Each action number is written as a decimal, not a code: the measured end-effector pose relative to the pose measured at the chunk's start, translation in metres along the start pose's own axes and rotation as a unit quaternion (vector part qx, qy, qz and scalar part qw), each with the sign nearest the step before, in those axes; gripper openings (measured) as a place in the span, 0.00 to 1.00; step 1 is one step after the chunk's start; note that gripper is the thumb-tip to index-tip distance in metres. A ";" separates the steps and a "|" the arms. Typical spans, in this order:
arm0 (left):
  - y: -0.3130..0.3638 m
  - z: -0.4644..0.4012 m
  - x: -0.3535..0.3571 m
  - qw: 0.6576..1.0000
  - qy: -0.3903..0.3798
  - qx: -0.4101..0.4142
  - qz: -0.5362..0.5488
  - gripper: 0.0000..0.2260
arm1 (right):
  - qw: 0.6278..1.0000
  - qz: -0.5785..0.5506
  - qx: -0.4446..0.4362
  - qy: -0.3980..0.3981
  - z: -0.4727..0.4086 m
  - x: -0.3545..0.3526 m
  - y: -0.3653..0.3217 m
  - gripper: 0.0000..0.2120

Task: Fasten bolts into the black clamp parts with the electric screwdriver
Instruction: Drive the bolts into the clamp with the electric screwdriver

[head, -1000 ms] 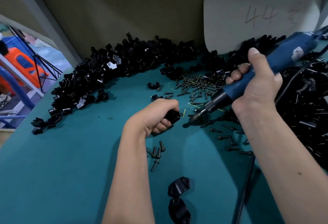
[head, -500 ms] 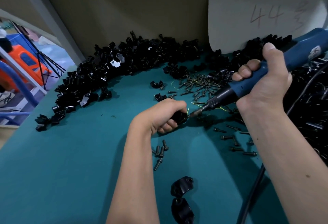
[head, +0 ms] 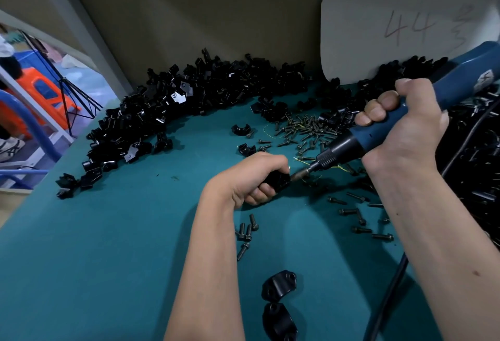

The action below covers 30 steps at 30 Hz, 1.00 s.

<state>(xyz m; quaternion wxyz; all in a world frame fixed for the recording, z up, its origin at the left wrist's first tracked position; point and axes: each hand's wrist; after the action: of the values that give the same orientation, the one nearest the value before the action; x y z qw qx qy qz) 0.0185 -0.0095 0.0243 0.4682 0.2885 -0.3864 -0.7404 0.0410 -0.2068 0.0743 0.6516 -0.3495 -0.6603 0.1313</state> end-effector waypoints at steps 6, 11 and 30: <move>-0.003 -0.001 -0.003 0.999 -0.003 0.011 0.032 0.11 | 1.000 -0.007 -0.010 -0.012 0.004 0.003 0.000 0.11; -0.003 0.000 -0.002 0.999 0.005 0.015 0.030 0.10 | 0.999 -0.001 -0.027 -0.031 0.006 0.006 0.002 0.11; 0.001 0.002 -0.002 0.999 0.014 0.005 0.029 0.08 | 0.998 -0.003 -0.058 -0.036 0.011 0.008 0.008 0.08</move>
<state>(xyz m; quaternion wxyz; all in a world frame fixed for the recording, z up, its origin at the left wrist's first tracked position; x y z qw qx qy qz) 0.0182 -0.0073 0.0261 0.4928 0.2900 -0.3921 -0.7206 0.0338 -0.1930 0.0737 0.6067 -0.3798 -0.6906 0.1038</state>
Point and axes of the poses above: each hand's wrist, its own z-axis away from the middle knuckle, its own x-axis out of the palm, y = z × x, and after that the axes turned 5 degrees about -y, right-handed
